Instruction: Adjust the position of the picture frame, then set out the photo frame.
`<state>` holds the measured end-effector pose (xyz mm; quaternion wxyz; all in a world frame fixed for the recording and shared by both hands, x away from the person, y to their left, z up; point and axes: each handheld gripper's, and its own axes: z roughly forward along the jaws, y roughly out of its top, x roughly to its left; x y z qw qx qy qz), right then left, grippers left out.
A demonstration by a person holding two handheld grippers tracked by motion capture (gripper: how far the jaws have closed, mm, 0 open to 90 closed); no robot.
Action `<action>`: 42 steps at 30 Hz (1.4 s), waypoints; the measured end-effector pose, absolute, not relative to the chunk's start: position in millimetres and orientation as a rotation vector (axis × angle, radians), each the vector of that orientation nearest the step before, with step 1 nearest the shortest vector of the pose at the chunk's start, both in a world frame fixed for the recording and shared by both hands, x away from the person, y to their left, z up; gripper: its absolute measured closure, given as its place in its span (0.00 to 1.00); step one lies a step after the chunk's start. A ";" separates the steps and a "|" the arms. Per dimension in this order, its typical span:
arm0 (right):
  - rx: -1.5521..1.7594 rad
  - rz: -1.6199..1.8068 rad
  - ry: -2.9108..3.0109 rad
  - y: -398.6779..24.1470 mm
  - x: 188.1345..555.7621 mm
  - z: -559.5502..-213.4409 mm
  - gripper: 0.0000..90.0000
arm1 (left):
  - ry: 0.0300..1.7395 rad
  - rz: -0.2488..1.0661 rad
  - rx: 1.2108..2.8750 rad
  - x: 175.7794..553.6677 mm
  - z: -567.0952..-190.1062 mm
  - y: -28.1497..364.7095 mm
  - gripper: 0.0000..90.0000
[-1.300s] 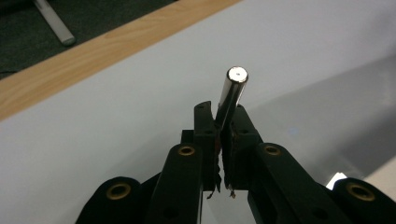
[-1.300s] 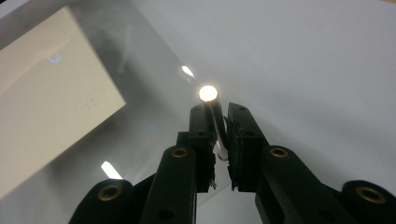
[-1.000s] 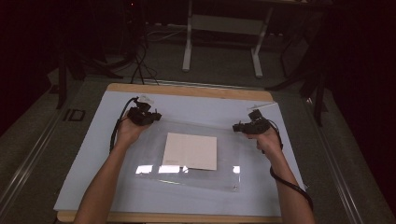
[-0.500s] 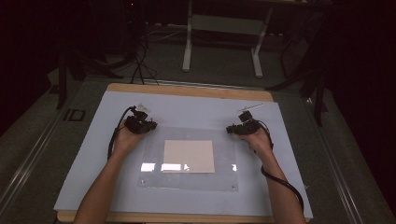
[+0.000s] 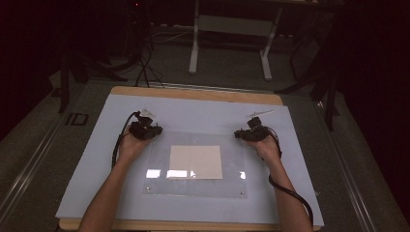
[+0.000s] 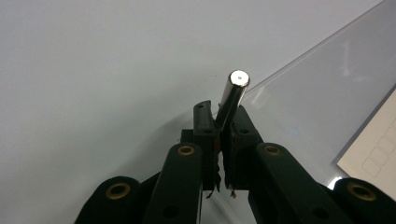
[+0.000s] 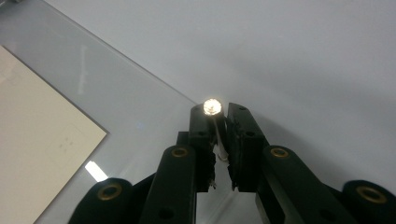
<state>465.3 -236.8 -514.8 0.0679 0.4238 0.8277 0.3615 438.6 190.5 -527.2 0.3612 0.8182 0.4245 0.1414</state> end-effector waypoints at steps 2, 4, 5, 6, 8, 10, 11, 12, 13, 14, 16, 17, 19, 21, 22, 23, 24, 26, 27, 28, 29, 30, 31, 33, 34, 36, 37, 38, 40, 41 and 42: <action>1.264 1.066 2.497 -235.0 465.4 -513.7 0.91 | 1.091 0.359 2.110 438.2 -527.1 191.0 0.95; 1.264 1.049 2.497 -233.8 466.2 -512.9 0.91 | 1.087 0.361 2.114 437.4 -527.1 191.1 0.95; 1.269 1.050 2.498 -233.6 466.7 -512.7 0.91 | 1.086 0.361 2.113 437.0 -527.3 191.3 0.95; 1.273 1.053 2.496 -233.6 466.9 -512.9 0.91 | 1.087 0.361 2.109 436.7 -527.5 191.4 0.95; 1.274 1.056 2.487 -233.6 466.3 -513.4 0.91 | 1.084 0.362 2.107 436.6 -527.8 191.5 0.94; 1.273 1.050 2.472 -232.7 464.4 -513.8 0.91 | 1.083 0.358 2.099 436.6 -528.6 192.1 0.94; 1.272 1.048 2.467 -232.3 463.7 -514.0 0.91 | 1.088 0.352 2.088 436.4 -529.1 192.4 0.94; 1.272 1.046 2.464 -232.0 463.3 -514.1 0.91 | 1.090 0.351 2.084 436.3 -529.4 193.1 0.94; 1.268 1.045 2.461 -232.0 462.8 -514.4 0.91 | 1.089 0.353 2.081 436.0 -529.7 193.0 0.94; 1.265 1.049 2.458 -232.1 462.7 -514.8 0.91 | 1.094 0.353 2.075 435.8 -529.9 192.8 0.93; 1.275 1.056 2.452 -232.4 462.5 -515.3 0.90 | 1.097 0.352 2.071 435.6 -530.0 192.8 0.93; 1.280 1.057 2.450 -232.5 462.3 -515.5 0.90 | 1.095 0.354 2.072 435.5 -530.1 193.0 0.93; 1.276 1.052 2.449 -232.8 461.4 -516.5 0.87 | 1.100 0.348 2.052 434.5 -530.5 194.1 0.92; 1.271 1.048 2.440 -233.5 460.0 -517.8 0.85 | 1.096 0.350 2.033 432.5 -530.1 195.7 0.90; 1.273 1.053 2.436 -234.3 459.4 -518.3 0.82 | 1.100 0.361 2.019 431.2 -529.5 196.5 0.88; 1.282 1.063 2.434 -235.1 458.5 -518.3 0.80 | 1.100 0.361 2.019 431.2 -529.5 196.5 0.87; 1.283 1.083 2.425 -235.9 457.2 -517.8 0.79 | 1.104 0.365 1.979 428.4 -527.0 199.7 0.86; 1.276 1.119 2.396 -237.4 453.0 -515.3 0.78 | 1.110 0.388 1.938 425.1 -523.9 202.6 0.83; 1.276 1.119 2.396 -237.4 453.0 -515.3 0.78 | 1.110 0.388 1.938 425.1 -523.9 202.6 0.81; 1.242 1.150 2.360 -238.2 448.1 -512.5 0.77 | 1.119 0.392 1.901 422.0 -521.0 205.3 0.80; 1.242 1.150 2.360 -238.2 448.1 -512.5 0.77 | 1.119 0.392 1.901 422.0 -521.0 205.3 0.78; 1.228 1.175 2.325 -238.8 444.7 -510.7 0.74 | 1.130 0.398 1.867 418.6 -518.6 207.6 0.77; 1.228 1.175 2.325 -238.8 444.7 -510.7 0.74 | 1.130 0.398 1.867 418.6 -518.6 207.6 0.76; 1.221 1.201 2.305 -239.0 443.1 -510.3 0.72 | 1.135 0.384 1.830 415.6 -516.4 210.8 0.75; 1.210 1.222 2.275 -238.0 441.0 -510.7 0.76 | 1.138 0.382 1.802 412.6 -514.7 212.7 0.75; 1.213 1.221 2.267 -237.6 440.4 -510.9 0.81 | 1.138 0.385 1.791 410.9 -514.1 213.8 0.75; 1.207 1.207 2.239 -236.1 439.4 -512.3 0.88 | 1.140 0.388 1.787 410.0 -513.9 214.3 0.73; 1.207 1.207 2.239 -236.1 439.4 -512.3 0.88 | 1.145 0.393 1.788 409.3 -513.8 214.9 0.73; 1.218 1.223 2.184 -234.7 437.3 -512.8 0.92 | 1.136 0.402 1.788 406.7 -515.0 215.1 0.71; 1.218 1.223 2.184 -234.7 437.3 -512.8 0.92 | 1.136 0.402 1.788 406.7 -515.0 215.1 0.69; 1.219 1.207 2.169 -232.7 436.3 -512.6 0.93 | 1.136 0.424 1.803 405.7 -515.8 213.6 0.67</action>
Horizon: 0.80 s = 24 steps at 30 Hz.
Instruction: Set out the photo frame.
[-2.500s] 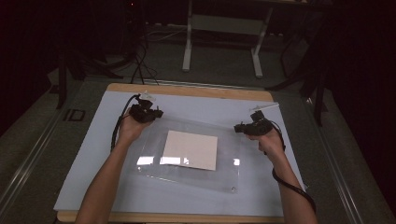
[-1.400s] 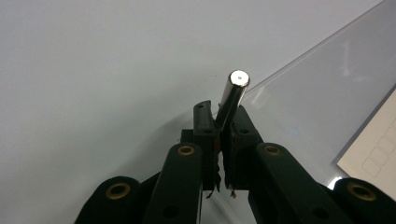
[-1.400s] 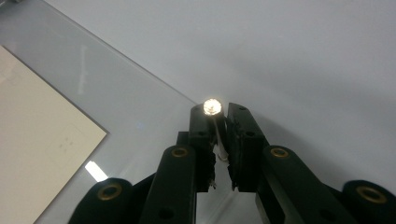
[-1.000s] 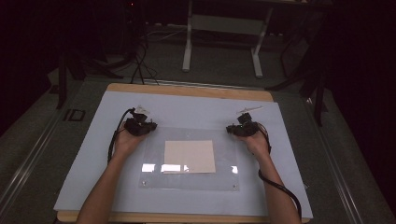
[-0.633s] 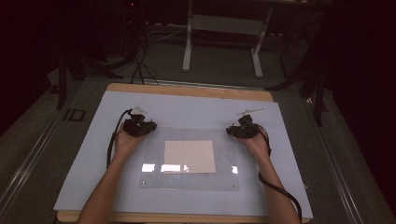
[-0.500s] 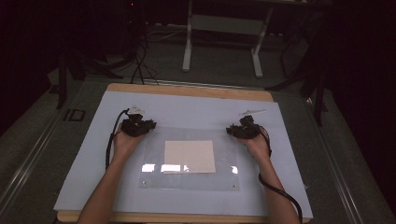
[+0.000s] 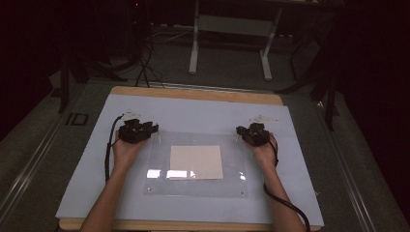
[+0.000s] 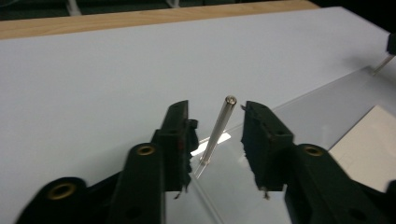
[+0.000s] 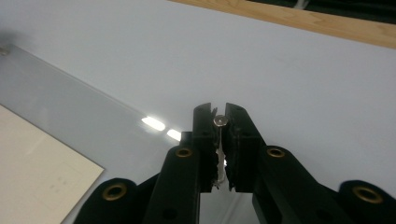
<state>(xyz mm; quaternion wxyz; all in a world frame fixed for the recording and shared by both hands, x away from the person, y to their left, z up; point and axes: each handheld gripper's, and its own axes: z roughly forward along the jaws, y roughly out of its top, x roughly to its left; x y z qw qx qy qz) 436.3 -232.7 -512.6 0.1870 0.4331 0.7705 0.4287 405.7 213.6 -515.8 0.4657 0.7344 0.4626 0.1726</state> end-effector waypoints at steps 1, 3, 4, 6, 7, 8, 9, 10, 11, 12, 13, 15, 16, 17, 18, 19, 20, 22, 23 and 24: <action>1.208 1.192 2.168 -231.7 435.8 -512.4 0.94 | 1.136 0.424 1.803 405.7 -515.8 213.6 0.67; 1.206 1.181 2.170 -231.1 435.3 -512.0 0.94 | 1.128 0.450 1.828 405.5 -516.6 211.1 0.67; 1.208 1.181 2.166 -230.8 434.8 -512.2 0.94 | 1.119 0.461 1.839 405.9 -517.9 207.9 0.67; 1.209 1.181 2.158 -230.7 433.9 -512.8 0.94 | 1.108 0.473 1.851 406.6 -519.5 204.0 0.68; 1.209 1.181 2.158 -230.7 433.9 -512.8 0.94 | 1.108 0.473 1.851 406.6 -519.5 204.0 0.69; 1.215 1.186 2.146 -230.7 432.6 -513.7 0.94 | 1.097 0.491 1.853 407.0 -520.8 200.5 0.71; 1.215 1.186 2.146 -230.7 432.6 -513.7 0.94 | 1.097 0.491 1.853 407.0 -520.8 200.5 0.72; 1.216 1.190 2.139 -230.7 432.2 -514.5 0.94 | 1.092 0.514 1.838 407.1 -520.9 197.6 0.74; 1.216 1.190 2.139 -230.7 432.2 -514.5 0.94 | 1.092 0.514 1.838 407.1 -520.9 197.6 0.76; 1.212 1.184 2.141 -230.4 432.1 -514.2 0.94 | 1.084 0.520 1.817 407.0 -520.2 195.5 0.80; 1.211 1.180 2.139 -230.2 431.9 -514.2 0.94 | 1.084 0.520 1.817 407.0 -520.2 195.5 0.83; 1.210 1.181 2.137 -230.1 431.9 -514.4 0.94 | 1.101 0.539 1.807 407.0 -519.9 193.6 0.91; 1.210 1.184 2.140 -230.4 432.0 -514.4 0.94 | 1.119 0.532 1.791 407.8 -521.3 194.5 0.93; 1.210 1.184 2.140 -230.4 432.0 -514.4 0.94 | 1.119 0.532 1.791 407.8 -521.3 194.5 0.93; 1.211 1.185 2.140 -230.5 431.9 -514.5 0.94 | 1.123 0.526 1.781 407.6 -522.1 195.0 0.93; 1.211 1.185 2.140 -230.5 431.9 -514.5 0.94 | 1.120 0.530 1.779 407.1 -522.6 194.9 0.93; 1.213 1.187 2.139 -230.5 432.0 -514.7 0.94 | 1.121 0.542 1.784 406.7 -522.4 193.9 0.93; 1.216 1.191 2.140 -230.8 432.4 -514.9 0.94 | 1.116 0.554 1.791 406.6 -522.4 193.2 0.94; 1.216 1.191 2.140 -230.8 432.4 -514.9 0.94 | 1.116 0.554 1.791 406.6 -522.4 193.2 0.94; 1.222 1.202 2.144 -231.7 432.9 -515.1 0.94 | 1.116 0.557 1.793 406.4 -522.6 193.1 0.94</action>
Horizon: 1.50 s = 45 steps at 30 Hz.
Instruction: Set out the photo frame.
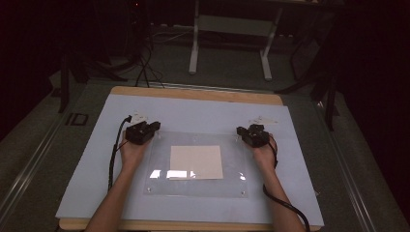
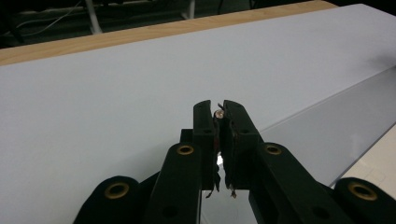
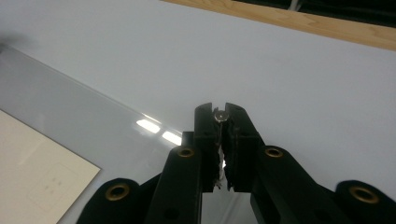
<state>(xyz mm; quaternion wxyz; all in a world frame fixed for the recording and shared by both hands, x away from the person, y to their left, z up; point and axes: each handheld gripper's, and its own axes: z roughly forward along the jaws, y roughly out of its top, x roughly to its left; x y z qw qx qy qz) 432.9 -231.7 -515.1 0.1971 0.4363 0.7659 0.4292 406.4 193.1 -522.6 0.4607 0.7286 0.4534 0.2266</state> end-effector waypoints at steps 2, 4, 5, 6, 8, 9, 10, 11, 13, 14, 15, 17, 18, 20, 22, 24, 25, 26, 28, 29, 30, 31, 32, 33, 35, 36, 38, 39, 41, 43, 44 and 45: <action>1.234 1.212 2.149 -232.7 433.7 -515.2 0.94 | 1.113 0.560 1.796 406.6 -522.8 193.1 0.94; 1.240 1.219 2.152 -233.2 434.2 -515.3 0.93 | 1.117 0.552 1.789 406.7 -523.1 193.6 0.95; 1.244 1.222 2.157 -233.7 434.7 -515.3 0.93 | 1.119 0.540 1.780 406.9 -523.6 195.0 0.95; 1.250 1.229 2.175 -235.2 436.5 -514.6 0.93 | 1.123 0.533 1.769 407.2 -524.5 195.4 0.94; 1.251 1.221 2.193 -235.3 438.2 -513.4 0.93 | 1.130 0.525 1.772 408.0 -524.0 195.6 0.94; 1.253 1.209 2.203 -234.7 439.1 -512.4 0.94 | 1.130 0.525 1.772 408.0 -524.0 195.6 0.94; 1.255 1.198 2.212 -234.3 440.2 -511.4 0.94 | 1.139 0.474 1.754 410.5 -524.3 199.2 0.94; 1.255 1.198 2.212 -234.3 440.2 -511.4 0.94 | 1.139 0.474 1.754 410.5 -524.3 199.2 0.93; 1.265 1.189 2.244 -235.0 443.4 -509.2 0.94 | 1.138 0.421 1.745 414.0 -524.6 203.3 0.93; 1.280 1.183 2.265 -235.5 445.9 -507.6 0.93 | 1.139 0.415 1.764 415.8 -522.8 202.9 0.93; 1.280 1.183 2.265 -235.5 445.9 -507.6 0.93 | 1.139 0.415 1.764 415.8 -522.8 202.9 0.93; 1.293 1.180 2.279 -236.1 447.6 -506.7 0.93 | 1.145 0.404 1.772 417.5 -521.6 203.0 0.93; 1.311 1.188 2.284 -236.8 449.4 -506.5 0.93 | 1.155 0.385 1.768 419.9 -521.3 203.8 0.93; 1.337 1.209 2.272 -237.6 451.8 -507.6 0.93 | 1.185 0.367 1.763 423.5 -519.9 203.1 0.93; 1.365 1.228 2.271 -238.8 455.2 -508.5 0.93 | 1.206 0.358 1.764 427.4 -519.0 202.0 0.93; 1.392 1.244 2.271 -239.7 459.0 -509.1 0.93 | 1.215 0.342 1.759 431.5 -518.8 202.4 0.94; 1.401 1.254 2.271 -240.3 460.7 -509.5 0.93 | 1.215 0.342 1.759 431.5 -518.8 202.4 0.94; 1.410 1.262 2.269 -240.4 462.0 -509.7 0.93 | 1.216 0.328 1.759 434.8 -518.6 203.2 0.94; 1.417 1.262 2.268 -240.4 463.7 -509.7 0.94 | 1.220 0.324 1.757 436.0 -518.5 203.1 0.94; 1.417 1.262 2.268 -240.4 463.7 -509.7 0.94 | 1.220 0.319 1.756 437.3 -518.6 203.4 0.94; 1.423 1.267 2.258 -240.1 465.3 -510.4 0.94 | 1.226 0.301 1.755 440.6 -518.3 204.1 0.94; 1.434 1.269 2.253 -239.8 466.0 -510.5 0.94 | 1.226 0.301 1.755 440.6 -518.3 204.1 0.94; 1.436 1.268 2.250 -239.9 466.9 -510.7 0.94 | 1.230 0.291 1.758 444.3 -518.1 204.3 0.95; 1.436 1.268 2.250 -239.9 466.9 -510.7 0.94 | 1.230 0.291 1.758 444.3 -518.1 204.3 0.95; 1.455 1.274 2.237 -239.1 469.9 -511.4 0.95 | 1.242 0.268 1.740 448.8 -519.1 205.2 0.95; 1.460 1.277 2.232 -239.1 471.0 -511.8 0.95 | 1.243 0.259 1.734 449.9 -519.9 206.1 0.95; 1.473 1.287 2.229 -239.7 473.0 -512.5 0.95 | 1.247 0.252 1.728 452.0 -520.6 206.3 0.95; 1.473 1.287 2.229 -239.7 473.0 -512.5 0.95 | 1.247 0.252 1.728 452.0 -520.6 206.3 0.95; 1.483 1.293 2.221 -239.4 474.7 -513.3 0.95 | 1.253 0.243 1.728 453.9 -520.4 206.5 0.95; 1.488 1.296 2.216 -239.2 475.0 -513.6 0.95 | 1.255 0.238 1.730 455.6 -520.2 206.4 0.95; 1.492 1.303 2.209 -239.2 475.7 -514.4 0.95 | 1.261 0.230 1.730 457.0 -520.2 206.6 0.95; 1.500 1.305 2.206 -239.2 476.0 -514.6 0.95 | 1.261 0.230 1.730 457.0 -520.2 206.6 0.95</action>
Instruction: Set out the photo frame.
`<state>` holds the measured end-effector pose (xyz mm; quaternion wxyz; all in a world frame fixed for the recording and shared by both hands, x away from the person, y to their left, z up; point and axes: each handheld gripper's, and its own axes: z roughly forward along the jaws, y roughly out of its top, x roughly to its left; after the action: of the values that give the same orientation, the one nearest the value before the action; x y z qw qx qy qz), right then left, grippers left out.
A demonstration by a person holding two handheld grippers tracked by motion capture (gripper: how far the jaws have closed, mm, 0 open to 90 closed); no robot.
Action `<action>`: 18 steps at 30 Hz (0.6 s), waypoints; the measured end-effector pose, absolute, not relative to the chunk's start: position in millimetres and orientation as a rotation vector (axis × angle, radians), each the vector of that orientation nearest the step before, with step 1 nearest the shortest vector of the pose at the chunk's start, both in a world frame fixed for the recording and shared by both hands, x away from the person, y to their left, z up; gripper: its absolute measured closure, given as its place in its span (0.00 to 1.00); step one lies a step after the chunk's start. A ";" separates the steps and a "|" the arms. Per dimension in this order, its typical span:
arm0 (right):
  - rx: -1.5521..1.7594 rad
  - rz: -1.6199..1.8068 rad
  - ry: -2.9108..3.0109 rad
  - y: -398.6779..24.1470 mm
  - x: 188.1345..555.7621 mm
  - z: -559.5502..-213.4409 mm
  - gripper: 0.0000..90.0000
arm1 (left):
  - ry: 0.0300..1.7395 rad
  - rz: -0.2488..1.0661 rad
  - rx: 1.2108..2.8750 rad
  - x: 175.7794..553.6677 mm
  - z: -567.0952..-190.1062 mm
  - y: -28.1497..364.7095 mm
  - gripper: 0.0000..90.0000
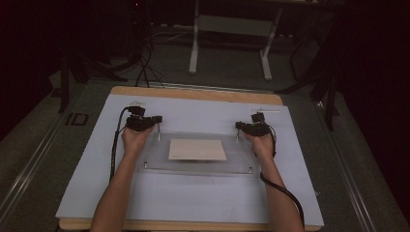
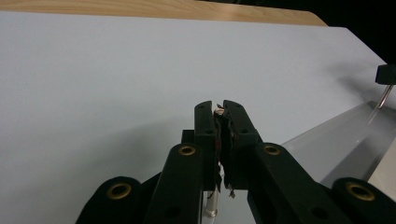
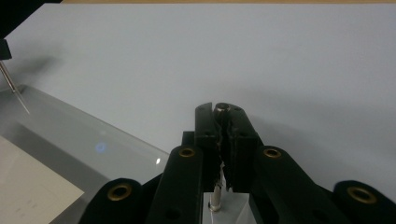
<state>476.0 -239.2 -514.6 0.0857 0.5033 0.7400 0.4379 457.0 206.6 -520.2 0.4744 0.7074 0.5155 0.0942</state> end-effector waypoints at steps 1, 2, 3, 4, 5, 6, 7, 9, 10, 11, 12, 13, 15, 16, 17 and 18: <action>1.500 1.305 2.206 -239.2 476.0 -514.6 0.95 | 1.262 0.226 1.727 457.9 -520.4 206.7 0.95; 1.503 1.308 2.202 -239.1 476.3 -514.9 0.95 | 1.268 0.224 1.722 458.7 -520.6 206.4 0.95; 1.510 1.307 2.196 -238.8 477.3 -515.3 0.95 | 1.272 0.219 1.721 460.3 -520.8 206.5 0.95; 1.514 1.308 2.193 -238.7 478.0 -515.6 0.95 | 1.278 0.217 1.717 461.0 -521.1 206.4 0.95; 1.514 1.308 2.193 -238.7 478.0 -515.6 0.95 | 1.278 0.217 1.717 461.0 -521.1 206.4 0.95; 1.519 1.311 2.189 -238.5 478.7 -516.0 0.95 | 1.283 0.215 1.713 461.6 -521.4 206.4 0.95; 1.530 1.311 2.181 -237.9 480.0 -516.6 0.95 | 1.287 0.216 1.710 461.9 -521.7 206.1 0.95; 1.534 1.309 2.174 -237.1 481.0 -517.2 0.95 | 1.298 0.219 1.704 462.9 -521.7 205.5 0.95; 1.534 1.309 2.174 -237.1 481.0 -517.2 0.95 | 1.298 0.219 1.704 462.9 -521.7 205.5 0.95; 1.549 1.305 2.155 -235.4 481.5 -517.8 0.95 | 1.294 0.215 1.705 463.5 -521.9 206.0 0.95; 1.553 1.300 2.151 -234.7 481.6 -517.9 0.95 | 1.294 0.215 1.705 463.5 -521.9 206.0 0.95; 1.555 1.294 2.148 -234.2 481.8 -517.9 0.95 | 1.298 0.219 1.709 463.6 -521.4 205.6 0.94; 1.569 1.293 2.140 -233.5 482.4 -518.0 0.95 | 1.288 0.232 1.718 463.3 -521.1 205.2 0.94; 1.569 1.293 2.140 -233.5 482.4 -518.0 0.95 | 1.288 0.232 1.718 463.3 -521.1 205.2 0.93; 1.575 1.285 2.136 -232.6 482.8 -517.8 0.95 | 1.283 0.245 1.727 462.5 -520.1 205.8 0.92; 1.582 1.281 2.135 -232.2 482.9 -517.6 0.95 | 1.283 0.245 1.727 462.5 -520.1 205.8 0.90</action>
<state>482.9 -232.2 -517.6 0.0958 0.5339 0.7203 0.4323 462.5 205.8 -520.1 0.4690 0.7044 0.5234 0.0999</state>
